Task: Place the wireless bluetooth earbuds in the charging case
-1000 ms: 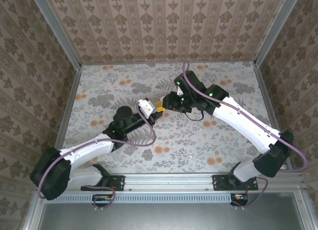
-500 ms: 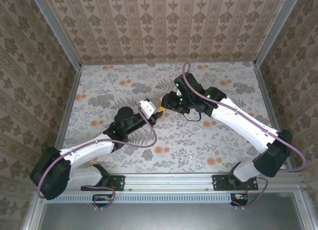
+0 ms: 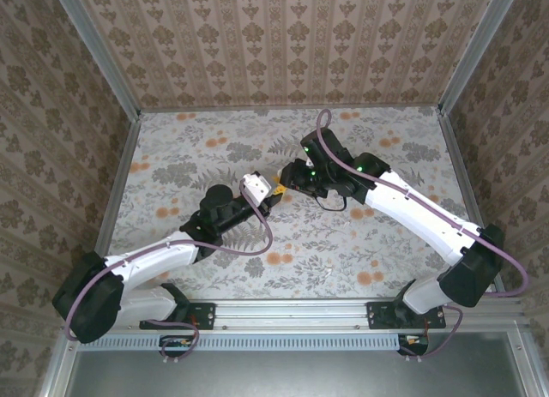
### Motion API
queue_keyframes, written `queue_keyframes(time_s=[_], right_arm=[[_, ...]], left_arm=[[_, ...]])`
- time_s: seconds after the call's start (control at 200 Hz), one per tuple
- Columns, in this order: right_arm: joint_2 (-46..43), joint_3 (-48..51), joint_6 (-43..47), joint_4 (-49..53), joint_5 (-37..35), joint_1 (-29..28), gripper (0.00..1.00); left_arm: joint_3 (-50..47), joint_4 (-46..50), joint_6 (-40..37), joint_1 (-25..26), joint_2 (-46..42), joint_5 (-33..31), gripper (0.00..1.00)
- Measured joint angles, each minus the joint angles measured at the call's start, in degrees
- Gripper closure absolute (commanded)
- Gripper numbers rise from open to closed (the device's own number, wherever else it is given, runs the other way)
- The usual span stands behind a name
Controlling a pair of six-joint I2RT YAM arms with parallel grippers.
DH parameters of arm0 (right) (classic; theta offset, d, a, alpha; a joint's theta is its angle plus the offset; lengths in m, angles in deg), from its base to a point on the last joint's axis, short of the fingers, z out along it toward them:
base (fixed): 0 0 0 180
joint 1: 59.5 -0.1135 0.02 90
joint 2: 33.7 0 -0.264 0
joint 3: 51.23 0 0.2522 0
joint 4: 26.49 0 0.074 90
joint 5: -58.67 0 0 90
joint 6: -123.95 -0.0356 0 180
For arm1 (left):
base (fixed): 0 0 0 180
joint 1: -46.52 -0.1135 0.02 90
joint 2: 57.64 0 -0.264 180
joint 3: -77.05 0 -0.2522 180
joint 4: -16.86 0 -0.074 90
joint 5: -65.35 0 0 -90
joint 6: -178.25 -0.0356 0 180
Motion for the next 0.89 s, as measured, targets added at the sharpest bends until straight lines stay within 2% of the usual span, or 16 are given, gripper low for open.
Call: queue_keyframes(time_s=[0.255, 0.625, 0.77, 0.895], right_arm=[[-0.13, 0.70, -0.15, -1.68, -0.02, 0.00, 0.82], [-0.57, 0.72, 1.75, -2.97, -0.13, 0.00, 0.94], [-0.81, 0.72, 2.80, -2.80, -0.42, 0.00, 0.93], [-0.98, 0.72, 3.56, -2.56, -0.46, 0.00, 0.83]], left_arm=[[0.00, 0.28, -0.09, 0.00, 0.42, -0.83, 1.00], [0.00, 0.50, -0.09, 0.33, 0.46, -0.83, 1.00], [-0.04, 0.42, -0.09, 0.33, 0.44, -0.81, 1.00], [-0.07, 0.26, -0.11, 0.39, 0.39, -0.52, 1.00]])
